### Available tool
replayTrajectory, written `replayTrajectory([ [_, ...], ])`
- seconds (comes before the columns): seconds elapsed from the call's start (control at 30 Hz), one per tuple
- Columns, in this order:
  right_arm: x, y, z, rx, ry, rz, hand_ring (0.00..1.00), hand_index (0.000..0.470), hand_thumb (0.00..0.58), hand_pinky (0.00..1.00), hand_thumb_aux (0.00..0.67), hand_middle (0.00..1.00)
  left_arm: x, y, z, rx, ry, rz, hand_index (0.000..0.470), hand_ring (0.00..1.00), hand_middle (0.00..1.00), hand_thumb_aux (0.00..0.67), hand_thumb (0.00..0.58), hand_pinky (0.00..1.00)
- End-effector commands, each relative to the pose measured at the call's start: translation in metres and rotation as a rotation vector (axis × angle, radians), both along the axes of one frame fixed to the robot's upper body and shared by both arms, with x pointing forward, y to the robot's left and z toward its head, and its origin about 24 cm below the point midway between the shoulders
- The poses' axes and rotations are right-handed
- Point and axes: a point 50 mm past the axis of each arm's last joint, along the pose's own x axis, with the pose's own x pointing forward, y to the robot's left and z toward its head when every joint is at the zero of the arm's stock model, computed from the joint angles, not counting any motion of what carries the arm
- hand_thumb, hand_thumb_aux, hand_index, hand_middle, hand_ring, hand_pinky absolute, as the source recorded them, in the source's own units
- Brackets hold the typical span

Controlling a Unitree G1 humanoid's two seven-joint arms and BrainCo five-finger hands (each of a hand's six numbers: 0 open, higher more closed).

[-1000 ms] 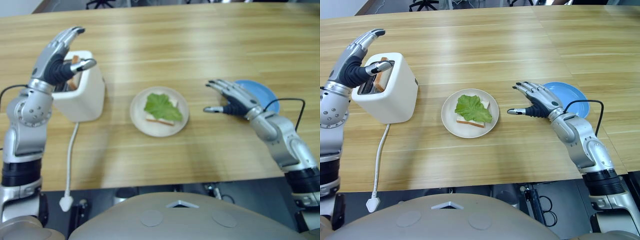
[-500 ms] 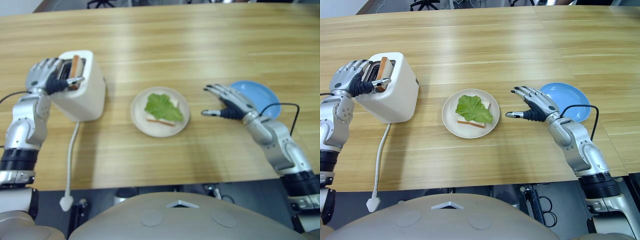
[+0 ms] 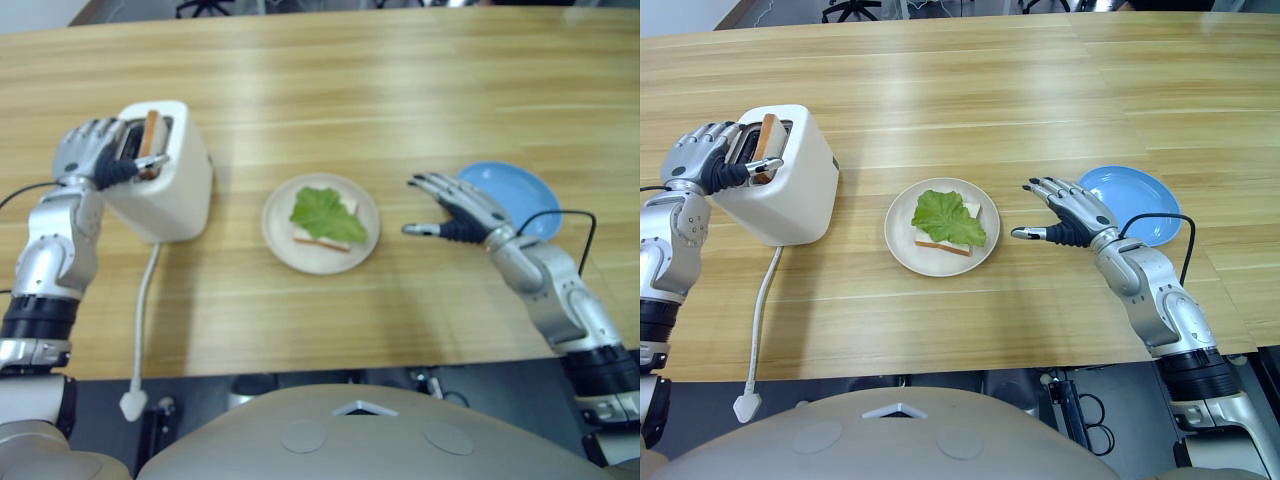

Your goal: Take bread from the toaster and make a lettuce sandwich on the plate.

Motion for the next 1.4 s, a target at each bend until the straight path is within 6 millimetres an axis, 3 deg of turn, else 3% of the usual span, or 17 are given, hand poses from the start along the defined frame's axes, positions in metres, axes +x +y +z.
replayTrajectory([
  [0.03, -0.001, 0.000, -0.003, -0.006, 0.015, -0.005, 0.00, 0.000, 0.000, 0.00, 0.000, 0.00, 0.000, -0.006, -0.017, -0.027, 0.078, -0.020, 0.133, 0.00, 0.00, 0.194, 0.288, 0.00],
  [0.1, -0.001, -0.001, -0.003, -0.008, 0.015, -0.007, 0.00, 0.000, 0.000, 0.00, 0.000, 0.00, -0.001, -0.007, -0.020, -0.037, 0.090, -0.025, 0.133, 0.00, 0.00, 0.194, 0.288, 0.00],
  [0.3, -0.002, -0.003, -0.002, -0.010, 0.013, -0.009, 0.00, 0.000, 0.000, 0.00, 0.000, 0.00, -0.001, -0.006, -0.026, -0.045, 0.111, -0.021, 0.233, 0.00, 0.00, 0.339, 0.438, 0.00],
  [0.63, -0.003, -0.004, 0.000, -0.003, 0.009, -0.013, 0.00, 0.000, 0.000, 0.00, 0.000, 0.00, -0.001, -0.007, -0.035, -0.112, 0.152, -0.037, 0.357, 0.04, 0.04, 0.520, 0.551, 0.04],
  [0.67, -0.003, -0.004, 0.000, -0.003, 0.009, -0.013, 0.00, 0.000, 0.000, 0.00, 0.000, 0.00, -0.001, -0.008, -0.035, -0.123, 0.146, -0.042, 0.372, 0.13, 0.13, 0.541, 0.559, 0.13],
  [0.7, -0.003, -0.005, 0.000, -0.003, 0.009, -0.014, 0.00, 0.000, 0.000, 0.00, 0.000, 0.00, -0.001, -0.009, -0.033, -0.130, 0.131, -0.047, 0.402, 0.31, 0.31, 0.586, 0.571, 0.31],
  [0.73, -0.003, -0.005, 0.000, -0.002, 0.010, -0.014, 0.00, 0.000, 0.000, 0.00, 0.000, 0.00, 0.000, -0.010, -0.029, -0.144, 0.108, -0.055, 0.402, 0.31, 0.31, 0.586, 0.571, 0.31],
  [0.77, -0.003, -0.005, 0.000, -0.002, 0.010, -0.015, 0.00, 0.000, 0.000, 0.00, 0.000, 0.00, 0.000, -0.010, -0.025, -0.157, 0.084, -0.062, 0.460, 0.90, 0.90, 0.670, 0.580, 0.90],
  [0.8, -0.003, -0.005, 0.000, -0.002, 0.010, -0.015, 0.00, 0.000, 0.000, 0.00, 0.000, 0.00, 0.001, -0.010, -0.021, -0.164, 0.060, -0.069, 0.460, 1.00, 1.00, 0.670, 0.580, 1.00],
  [0.97, -0.002, -0.004, -0.002, 0.000, 0.012, -0.017, 0.00, 0.000, 0.000, 0.00, 0.000, 0.00, -0.001, -0.014, 0.016, -0.250, -0.133, -0.145, 0.460, 1.00, 1.00, 0.670, 0.580, 1.00],
  [1.07, -0.002, -0.004, -0.003, 0.002, 0.013, -0.019, 0.00, 0.000, 0.000, 0.00, 0.000, 0.00, -0.007, -0.015, 0.047, -0.275, -0.306, -0.210, 0.460, 1.00, 1.00, 0.670, 0.580, 1.00],
  [1.27, -0.002, -0.005, -0.004, 0.005, 0.011, -0.025, 0.00, 0.000, 0.000, 0.00, 0.000, 0.00, -0.035, -0.021, 0.112, -0.338, -0.655, -0.376, 0.460, 1.00, 1.00, 0.670, 0.580, 1.00],
  [1.4, -0.002, -0.006, -0.005, 0.010, 0.008, -0.031, 0.00, 0.000, 0.000, 0.00, 0.000, 0.00, -0.046, -0.033, 0.130, -0.459, -0.685, -0.512, 0.460, 1.00, 1.00, 0.670, 0.580, 1.00],
])
